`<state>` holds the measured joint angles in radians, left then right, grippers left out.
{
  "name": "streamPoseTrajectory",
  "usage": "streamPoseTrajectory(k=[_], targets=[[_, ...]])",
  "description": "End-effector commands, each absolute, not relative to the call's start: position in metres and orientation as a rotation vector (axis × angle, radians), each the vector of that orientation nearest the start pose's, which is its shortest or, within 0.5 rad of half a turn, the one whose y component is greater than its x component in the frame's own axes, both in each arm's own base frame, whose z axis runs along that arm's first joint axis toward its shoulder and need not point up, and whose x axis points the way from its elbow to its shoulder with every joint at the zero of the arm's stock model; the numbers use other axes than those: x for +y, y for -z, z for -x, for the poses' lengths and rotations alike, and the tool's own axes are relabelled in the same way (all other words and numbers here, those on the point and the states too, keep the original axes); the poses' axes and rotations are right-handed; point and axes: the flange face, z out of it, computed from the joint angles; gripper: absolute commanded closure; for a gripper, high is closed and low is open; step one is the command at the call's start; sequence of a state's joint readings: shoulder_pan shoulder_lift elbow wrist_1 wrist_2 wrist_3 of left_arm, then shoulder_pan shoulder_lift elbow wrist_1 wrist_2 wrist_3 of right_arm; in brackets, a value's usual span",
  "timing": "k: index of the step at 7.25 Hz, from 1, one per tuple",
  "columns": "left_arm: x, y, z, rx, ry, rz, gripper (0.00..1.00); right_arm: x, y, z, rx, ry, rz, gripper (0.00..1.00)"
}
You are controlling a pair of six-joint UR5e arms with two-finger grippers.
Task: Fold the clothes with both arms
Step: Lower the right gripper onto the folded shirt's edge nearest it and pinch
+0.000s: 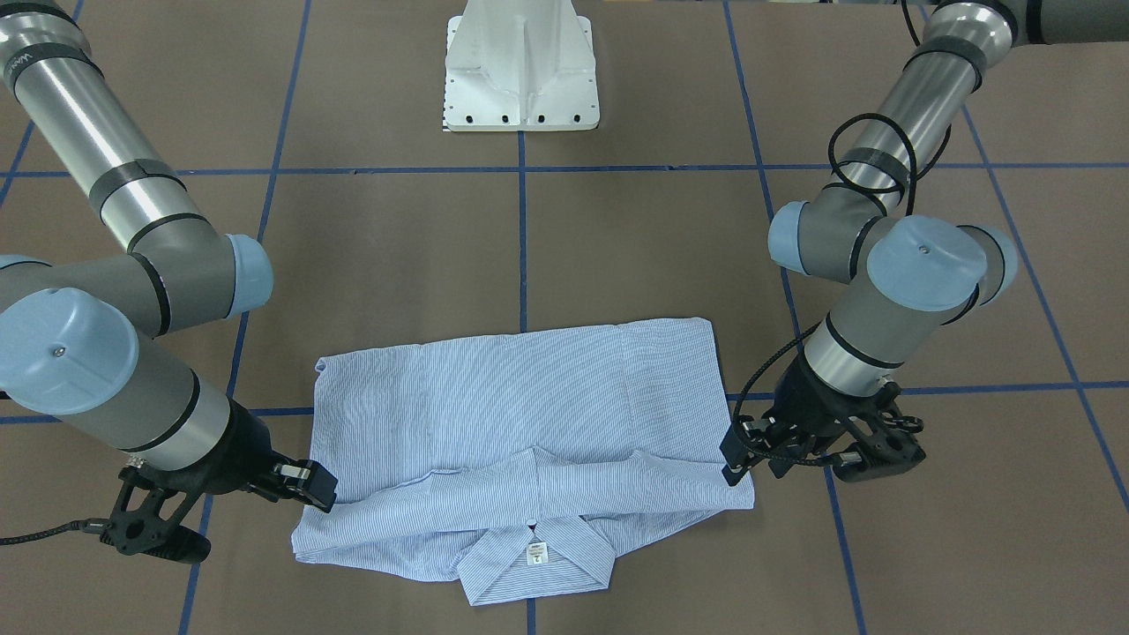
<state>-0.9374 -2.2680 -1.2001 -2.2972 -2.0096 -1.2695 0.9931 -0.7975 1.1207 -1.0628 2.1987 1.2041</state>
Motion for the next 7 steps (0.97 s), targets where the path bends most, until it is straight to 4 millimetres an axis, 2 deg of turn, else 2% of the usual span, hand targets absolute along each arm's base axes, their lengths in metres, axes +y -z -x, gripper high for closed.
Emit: streamPoseTrajectory(k=[1,2,3,6,7], targets=[[-0.669,-0.306,-0.379,1.099,0.334,-0.287,0.00,-0.689,-0.333,0.361,-1.008,-0.298,-0.055,0.00],[-0.661,-0.306,-0.374,1.107,0.333,-0.288,0.00,-0.663,-0.333,0.372,-1.023,-0.269,-0.044,0.00],[-0.657,-0.305,-0.370,1.113,0.332,-0.292,0.00,-0.638,-0.345,0.390,-1.018,-0.240,-0.023,0.00],[-0.654,-0.299,-0.369,1.125,0.339,-0.293,0.01,-0.587,-0.383,0.411,-0.995,-0.191,0.030,0.00],[-0.654,-0.299,-0.369,1.125,0.340,-0.292,0.01,-0.578,-0.386,0.420,-0.993,-0.175,0.043,0.00]])
